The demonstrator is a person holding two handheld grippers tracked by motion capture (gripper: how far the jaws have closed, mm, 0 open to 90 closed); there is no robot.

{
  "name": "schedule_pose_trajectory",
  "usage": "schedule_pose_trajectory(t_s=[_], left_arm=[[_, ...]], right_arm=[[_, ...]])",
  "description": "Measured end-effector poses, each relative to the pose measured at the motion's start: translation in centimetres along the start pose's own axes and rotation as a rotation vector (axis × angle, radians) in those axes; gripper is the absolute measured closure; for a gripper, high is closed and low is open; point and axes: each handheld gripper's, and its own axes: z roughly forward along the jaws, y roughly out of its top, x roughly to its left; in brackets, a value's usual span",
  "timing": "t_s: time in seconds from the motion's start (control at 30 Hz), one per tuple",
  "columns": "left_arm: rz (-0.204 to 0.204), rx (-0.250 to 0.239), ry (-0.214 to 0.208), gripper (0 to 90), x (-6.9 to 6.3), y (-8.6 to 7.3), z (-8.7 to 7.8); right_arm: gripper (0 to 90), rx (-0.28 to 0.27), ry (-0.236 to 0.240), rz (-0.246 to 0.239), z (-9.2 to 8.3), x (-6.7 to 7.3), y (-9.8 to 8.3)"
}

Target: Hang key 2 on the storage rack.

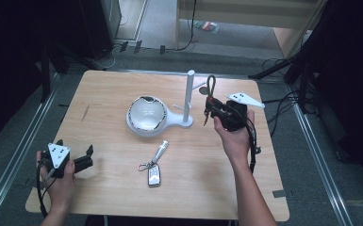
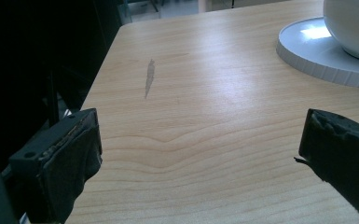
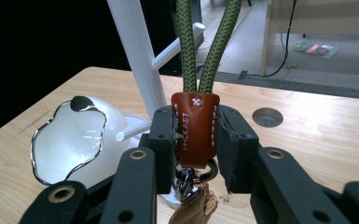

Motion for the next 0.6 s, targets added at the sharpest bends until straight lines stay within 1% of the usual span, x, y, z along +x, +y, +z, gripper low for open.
schedule_pose_trajectory(t_s=[0.13, 0.4, 0.6], left_arm=[[-0.003, 0.002, -0.002, 0.0, 0.0, 0.0, 0.0], [-0.003, 0.005, -0.002, 0.0, 0.0, 0.0, 0.0], [0.001, 0.008, -0.002, 0.0, 0.0, 0.0, 0.0]], right_arm=[[70.5, 0.016, 0.005, -0.008, 0.9, -0.1, -0.2], [70.4, 0.024, 0.015, -0.005, 1.5, 0.0, -0.3], [70.4, 0.039, 0.024, -0.003, 2.0, 0.0, -0.4]])
